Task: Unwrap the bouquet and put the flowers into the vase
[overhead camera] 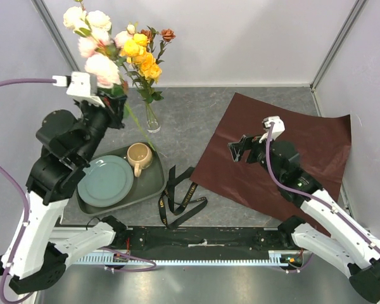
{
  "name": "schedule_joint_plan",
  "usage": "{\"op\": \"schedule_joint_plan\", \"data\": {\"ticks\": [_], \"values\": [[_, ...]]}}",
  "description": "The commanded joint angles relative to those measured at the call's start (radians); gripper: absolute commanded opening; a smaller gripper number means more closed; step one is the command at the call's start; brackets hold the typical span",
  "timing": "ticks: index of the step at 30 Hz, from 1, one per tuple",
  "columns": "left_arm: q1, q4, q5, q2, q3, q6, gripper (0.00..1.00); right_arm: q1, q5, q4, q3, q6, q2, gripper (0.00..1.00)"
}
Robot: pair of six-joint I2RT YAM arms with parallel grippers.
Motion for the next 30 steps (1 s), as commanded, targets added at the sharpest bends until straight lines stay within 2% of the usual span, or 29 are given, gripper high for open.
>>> {"op": "schedule_joint_plan", "data": {"ticks": [1, 6, 9, 13, 17, 22, 25, 30], "values": [[0.093, -0.050, -0.171, 0.101, 0.107, 0.064, 0.02, -0.001, 0.011, 0.010, 0.062, 0.032, 0.022, 0.93], [0.263, 0.035, -0.069, 0.194, 0.183, -0.003, 0.02, -0.001, 0.014, -0.011, 0.062, 0.049, -0.001, 0.93], [0.301, 0.119, -0.106, 0.242, 0.200, -0.002, 0.02, -0.001, 0.034, -0.036, 0.056, 0.049, -0.030, 0.93], [0.352, 0.216, -0.083, 0.285, 0.204, -0.044, 0.02, 0.001, 0.061, -0.065, 0.048, 0.046, -0.061, 0.93], [0.358, 0.320, -0.075, 0.303, 0.195, -0.058, 0.02, -0.001, 0.077, -0.077, 0.054, 0.041, -0.070, 0.93], [0.363, 0.441, -0.105, 0.316, 0.187, -0.002, 0.02, -0.002, 0.081, -0.088, 0.066, 0.038, -0.064, 0.93], [0.369, 0.469, -0.112, 0.334, 0.193, 0.031, 0.02, 0.001, 0.084, -0.087, 0.072, 0.037, -0.057, 0.93], [0.406, 0.480, -0.060, 0.366, 0.198, -0.020, 0.02, 0.001, 0.078, -0.090, 0.088, 0.034, -0.038, 0.93]]}}
